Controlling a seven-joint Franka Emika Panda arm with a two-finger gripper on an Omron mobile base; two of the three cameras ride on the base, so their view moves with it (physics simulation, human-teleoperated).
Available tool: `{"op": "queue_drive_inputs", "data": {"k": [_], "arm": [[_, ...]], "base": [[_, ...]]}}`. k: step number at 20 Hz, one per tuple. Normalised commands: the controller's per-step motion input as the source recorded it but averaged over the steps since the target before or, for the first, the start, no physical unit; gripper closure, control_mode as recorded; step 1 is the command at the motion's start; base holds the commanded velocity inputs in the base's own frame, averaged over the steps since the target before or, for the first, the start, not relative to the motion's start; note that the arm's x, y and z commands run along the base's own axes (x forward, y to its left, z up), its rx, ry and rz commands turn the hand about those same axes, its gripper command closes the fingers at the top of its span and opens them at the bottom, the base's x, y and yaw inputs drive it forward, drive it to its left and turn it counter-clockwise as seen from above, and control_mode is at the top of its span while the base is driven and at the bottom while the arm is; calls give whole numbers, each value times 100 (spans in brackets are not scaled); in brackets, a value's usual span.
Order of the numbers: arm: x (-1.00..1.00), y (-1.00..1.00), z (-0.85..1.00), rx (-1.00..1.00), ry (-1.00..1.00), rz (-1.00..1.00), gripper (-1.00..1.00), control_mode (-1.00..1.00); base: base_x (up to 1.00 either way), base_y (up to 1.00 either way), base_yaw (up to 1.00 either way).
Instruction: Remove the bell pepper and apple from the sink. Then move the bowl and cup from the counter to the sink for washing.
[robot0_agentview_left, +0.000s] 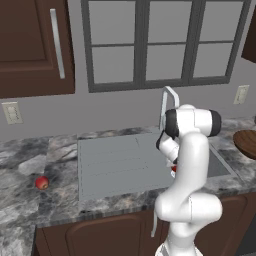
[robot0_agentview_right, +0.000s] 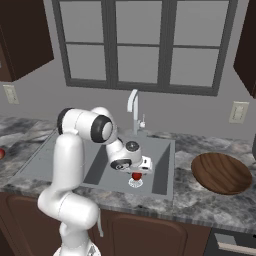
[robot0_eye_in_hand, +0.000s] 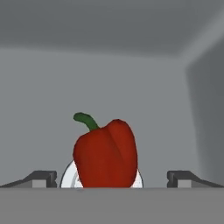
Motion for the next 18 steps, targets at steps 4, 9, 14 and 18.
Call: {"op": "queue_drive_inputs", "data": {"k": [4,9,14,18], "arm": [[14,0,-11,0,0,2,-100,-100],[13,0,-14,0,0,1,-100,-100],[6,0,-12,0,0,1,-100,-100],[6,0,-12,0,0,1,-100,-100]], "base": [[0,0,0],[0,0,0],[0,0,0],[0,0,0]]}}
